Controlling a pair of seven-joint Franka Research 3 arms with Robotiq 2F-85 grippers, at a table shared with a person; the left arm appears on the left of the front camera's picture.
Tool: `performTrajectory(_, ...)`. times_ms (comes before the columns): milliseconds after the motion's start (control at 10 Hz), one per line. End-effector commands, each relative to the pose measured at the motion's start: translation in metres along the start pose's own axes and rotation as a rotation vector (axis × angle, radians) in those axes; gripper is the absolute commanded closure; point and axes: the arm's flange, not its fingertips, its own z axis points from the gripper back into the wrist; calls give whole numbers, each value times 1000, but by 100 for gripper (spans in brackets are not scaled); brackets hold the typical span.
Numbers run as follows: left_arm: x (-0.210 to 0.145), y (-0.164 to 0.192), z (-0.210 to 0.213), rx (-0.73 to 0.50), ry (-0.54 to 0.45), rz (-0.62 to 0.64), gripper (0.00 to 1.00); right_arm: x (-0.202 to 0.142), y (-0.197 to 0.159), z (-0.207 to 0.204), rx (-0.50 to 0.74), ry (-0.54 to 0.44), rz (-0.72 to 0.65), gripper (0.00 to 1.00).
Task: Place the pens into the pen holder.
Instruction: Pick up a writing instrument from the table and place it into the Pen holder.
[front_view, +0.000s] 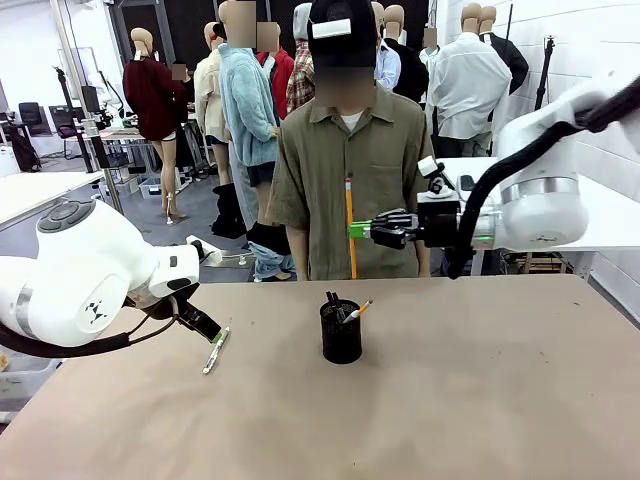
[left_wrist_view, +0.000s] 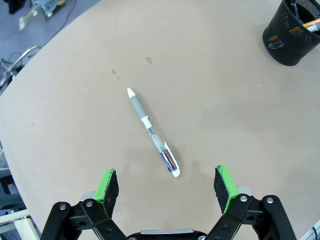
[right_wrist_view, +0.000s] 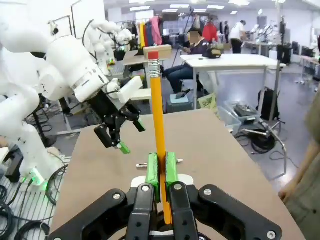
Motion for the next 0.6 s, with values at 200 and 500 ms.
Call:
performTrajectory(200, -1, 2, 1, -1, -2, 6, 0, -13, -56, -27, 208, 82, -28, 100)
performTrajectory(500, -1, 2, 1, -1, -2, 6, 0, -27, -75, -37, 225, 92, -76, 100)
